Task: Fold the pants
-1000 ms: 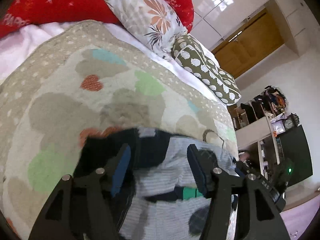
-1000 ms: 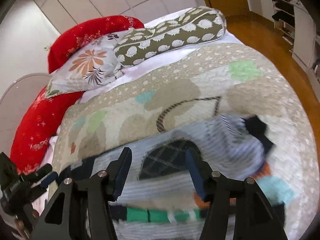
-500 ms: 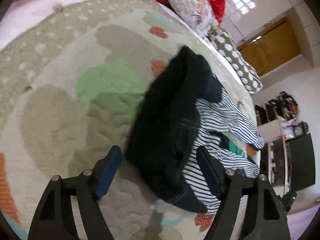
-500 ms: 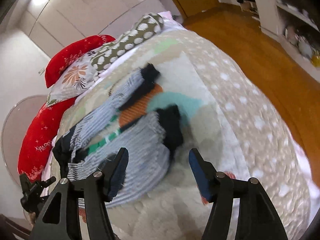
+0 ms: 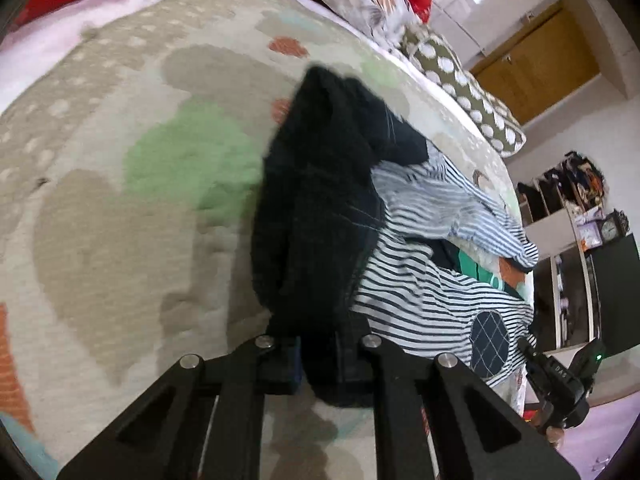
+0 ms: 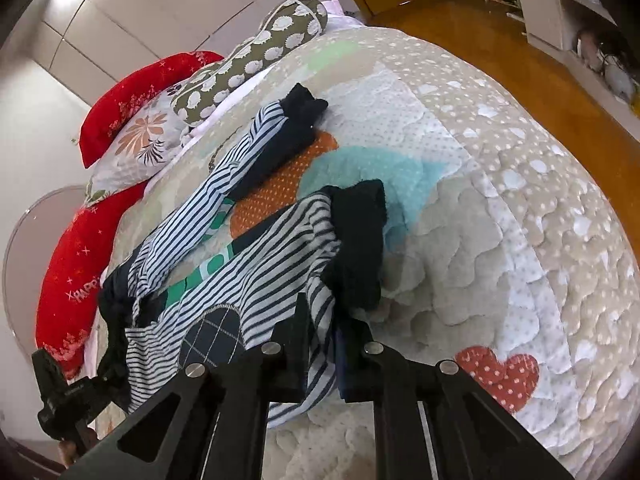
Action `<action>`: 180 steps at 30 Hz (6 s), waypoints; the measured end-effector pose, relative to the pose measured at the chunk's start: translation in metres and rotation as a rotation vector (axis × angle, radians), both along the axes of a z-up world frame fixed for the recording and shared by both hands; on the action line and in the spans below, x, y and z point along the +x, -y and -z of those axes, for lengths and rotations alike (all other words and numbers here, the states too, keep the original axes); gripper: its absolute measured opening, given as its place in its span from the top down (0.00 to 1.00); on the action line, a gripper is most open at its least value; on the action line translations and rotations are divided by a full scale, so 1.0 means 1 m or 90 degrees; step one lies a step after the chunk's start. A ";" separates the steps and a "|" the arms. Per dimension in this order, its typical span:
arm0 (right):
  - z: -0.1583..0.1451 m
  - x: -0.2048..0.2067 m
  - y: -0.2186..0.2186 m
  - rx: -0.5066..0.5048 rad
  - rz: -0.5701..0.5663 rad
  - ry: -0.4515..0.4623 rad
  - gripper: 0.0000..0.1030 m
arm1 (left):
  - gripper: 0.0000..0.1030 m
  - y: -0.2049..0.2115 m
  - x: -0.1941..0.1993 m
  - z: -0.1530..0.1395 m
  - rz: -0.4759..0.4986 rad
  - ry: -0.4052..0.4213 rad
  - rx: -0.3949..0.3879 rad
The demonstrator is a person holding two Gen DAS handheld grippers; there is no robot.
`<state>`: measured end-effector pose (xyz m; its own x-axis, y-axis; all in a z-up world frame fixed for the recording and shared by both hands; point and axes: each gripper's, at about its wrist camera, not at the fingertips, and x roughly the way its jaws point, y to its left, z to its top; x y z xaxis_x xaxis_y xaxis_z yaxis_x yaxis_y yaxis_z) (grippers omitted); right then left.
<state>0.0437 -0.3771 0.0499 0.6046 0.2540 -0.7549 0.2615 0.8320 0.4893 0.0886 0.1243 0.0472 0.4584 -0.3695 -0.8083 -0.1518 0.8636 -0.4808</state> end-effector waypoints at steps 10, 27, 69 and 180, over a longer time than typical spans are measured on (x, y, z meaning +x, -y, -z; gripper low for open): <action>-0.007 -0.039 -0.031 0.016 -0.069 0.001 0.91 | 0.90 -0.040 -0.061 -0.015 -0.033 0.011 -0.017; -0.006 -0.134 -0.062 0.041 -0.117 -0.009 0.91 | 0.69 -0.098 -0.143 0.007 -0.114 0.014 -0.019; -0.017 0.001 -0.063 -0.066 0.001 -0.074 0.78 | 0.40 -0.076 -0.193 -0.044 -0.118 0.137 0.117; -0.053 -0.184 -0.077 -0.114 -0.169 0.105 0.53 | 0.40 0.002 -0.154 -0.038 0.079 0.164 0.254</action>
